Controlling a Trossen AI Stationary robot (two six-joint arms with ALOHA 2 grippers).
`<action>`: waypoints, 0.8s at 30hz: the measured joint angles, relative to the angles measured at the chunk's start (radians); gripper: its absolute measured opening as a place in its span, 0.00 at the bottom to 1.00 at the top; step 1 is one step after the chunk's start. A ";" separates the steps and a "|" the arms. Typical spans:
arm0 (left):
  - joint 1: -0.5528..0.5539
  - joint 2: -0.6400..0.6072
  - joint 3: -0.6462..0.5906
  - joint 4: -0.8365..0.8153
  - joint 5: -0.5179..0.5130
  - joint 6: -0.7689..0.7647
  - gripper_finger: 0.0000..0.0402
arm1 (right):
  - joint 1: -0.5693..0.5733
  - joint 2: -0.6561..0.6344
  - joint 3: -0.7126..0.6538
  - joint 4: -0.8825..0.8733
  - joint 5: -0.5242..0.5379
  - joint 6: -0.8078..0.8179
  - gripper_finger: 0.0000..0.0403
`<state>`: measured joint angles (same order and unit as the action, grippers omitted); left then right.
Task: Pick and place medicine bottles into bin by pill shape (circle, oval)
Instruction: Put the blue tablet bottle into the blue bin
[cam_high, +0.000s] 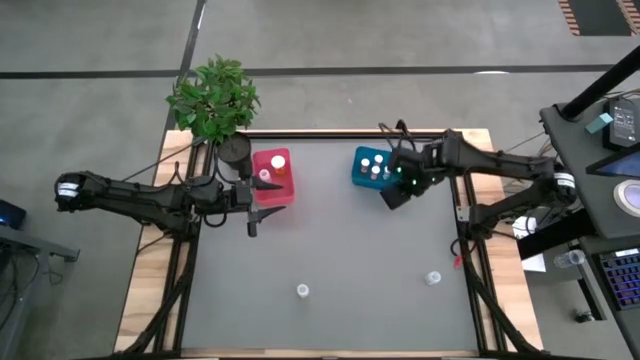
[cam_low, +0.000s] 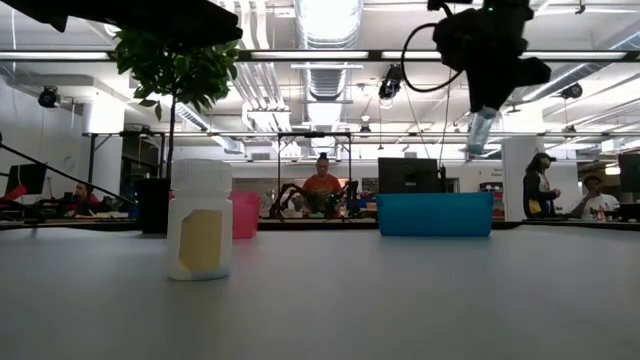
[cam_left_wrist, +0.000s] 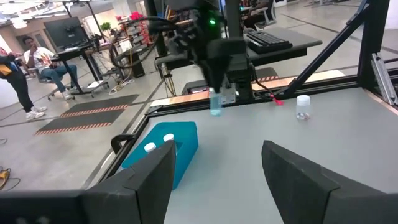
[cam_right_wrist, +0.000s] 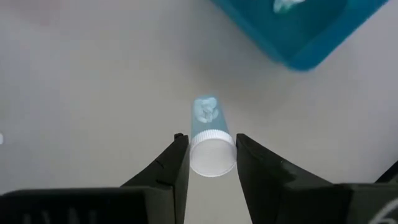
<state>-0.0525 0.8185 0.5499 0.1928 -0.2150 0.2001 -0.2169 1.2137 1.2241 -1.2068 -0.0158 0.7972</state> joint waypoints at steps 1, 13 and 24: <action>0.000 0.000 0.000 0.000 0.000 0.000 0.55 | -0.019 0.000 0.010 0.000 0.001 -0.018 0.26; 0.000 0.000 0.000 0.008 0.000 0.016 0.55 | -0.210 0.218 0.175 -0.144 0.050 -0.417 0.26; 0.000 0.000 0.000 0.008 0.000 0.016 0.55 | -0.365 0.372 0.273 -0.156 0.071 -0.809 0.26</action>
<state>-0.0525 0.8188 0.5503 0.2008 -0.2153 0.2161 -0.5816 1.5859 1.4971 -1.3633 0.0553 -0.0121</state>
